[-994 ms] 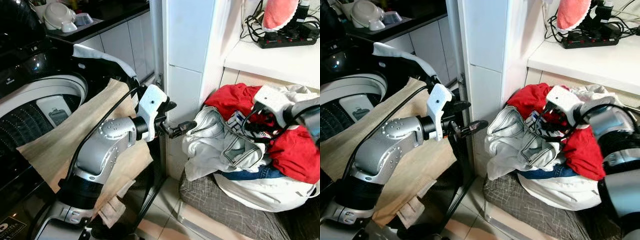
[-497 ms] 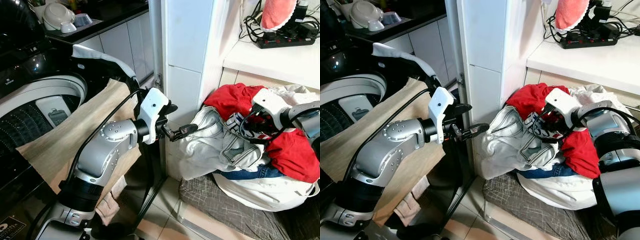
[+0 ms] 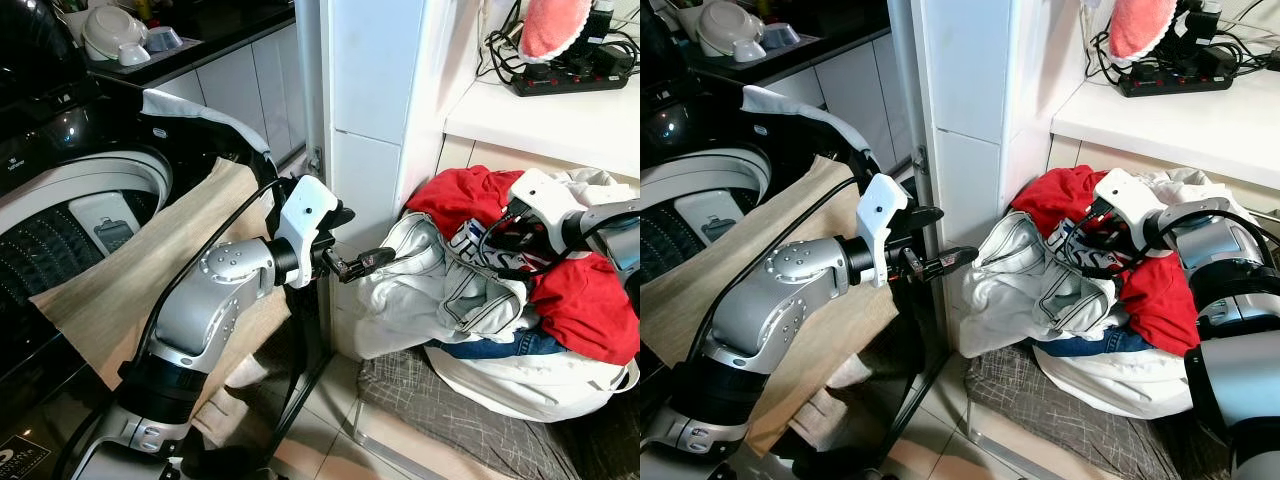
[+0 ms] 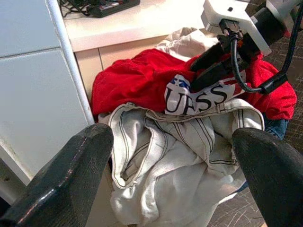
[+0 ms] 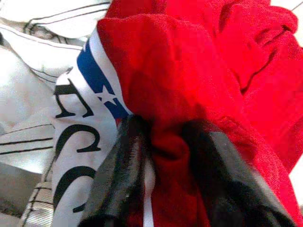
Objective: Clothes washing
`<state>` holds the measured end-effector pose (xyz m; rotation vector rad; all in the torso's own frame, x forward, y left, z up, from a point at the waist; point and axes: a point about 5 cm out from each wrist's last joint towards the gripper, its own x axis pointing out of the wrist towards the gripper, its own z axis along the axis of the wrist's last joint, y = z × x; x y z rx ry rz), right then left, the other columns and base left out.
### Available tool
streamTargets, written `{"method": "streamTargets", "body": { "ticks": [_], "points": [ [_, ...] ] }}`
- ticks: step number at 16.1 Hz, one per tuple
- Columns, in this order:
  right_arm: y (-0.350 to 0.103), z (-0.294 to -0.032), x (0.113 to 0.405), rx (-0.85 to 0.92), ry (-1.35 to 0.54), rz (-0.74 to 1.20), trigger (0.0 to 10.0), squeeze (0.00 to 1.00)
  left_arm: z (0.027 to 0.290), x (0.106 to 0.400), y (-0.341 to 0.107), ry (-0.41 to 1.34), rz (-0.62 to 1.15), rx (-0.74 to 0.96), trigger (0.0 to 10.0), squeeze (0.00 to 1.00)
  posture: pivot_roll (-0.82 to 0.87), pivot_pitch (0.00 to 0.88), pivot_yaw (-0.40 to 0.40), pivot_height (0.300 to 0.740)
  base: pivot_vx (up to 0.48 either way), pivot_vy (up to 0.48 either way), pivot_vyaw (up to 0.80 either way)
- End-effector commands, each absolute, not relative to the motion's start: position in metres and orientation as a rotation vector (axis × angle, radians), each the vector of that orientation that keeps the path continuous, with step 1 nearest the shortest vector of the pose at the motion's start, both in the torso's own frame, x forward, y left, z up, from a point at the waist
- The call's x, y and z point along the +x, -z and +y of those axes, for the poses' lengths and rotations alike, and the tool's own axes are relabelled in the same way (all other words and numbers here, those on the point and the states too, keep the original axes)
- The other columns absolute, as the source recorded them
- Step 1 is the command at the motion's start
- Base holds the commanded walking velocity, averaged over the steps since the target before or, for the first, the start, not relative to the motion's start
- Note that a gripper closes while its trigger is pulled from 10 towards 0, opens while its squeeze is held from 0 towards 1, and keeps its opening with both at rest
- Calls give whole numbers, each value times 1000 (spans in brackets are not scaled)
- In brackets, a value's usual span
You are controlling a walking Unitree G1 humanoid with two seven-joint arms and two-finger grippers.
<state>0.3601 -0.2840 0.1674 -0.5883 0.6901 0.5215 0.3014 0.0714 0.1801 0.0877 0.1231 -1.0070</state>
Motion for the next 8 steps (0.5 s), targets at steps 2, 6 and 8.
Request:
{"method": "streamTargets", "body": {
  "ticks": [2,6,8],
  "points": [
    [-179,-277,366,-569,-544,635,0,0,72,300,-181,1003,116,96,10000,0,-61,0,79,740,0,0,0],
    [-193,-276,368,-501,-543,568,0,0,74,305,-179,935,130,77,10000,0,-63,0,72,740,0,0,0],
    [-210,-278,369,-424,-517,478,0,0,78,315,-183,810,123,70,10000,0,-62,0,66,740,0,0,0]
  ]
}}
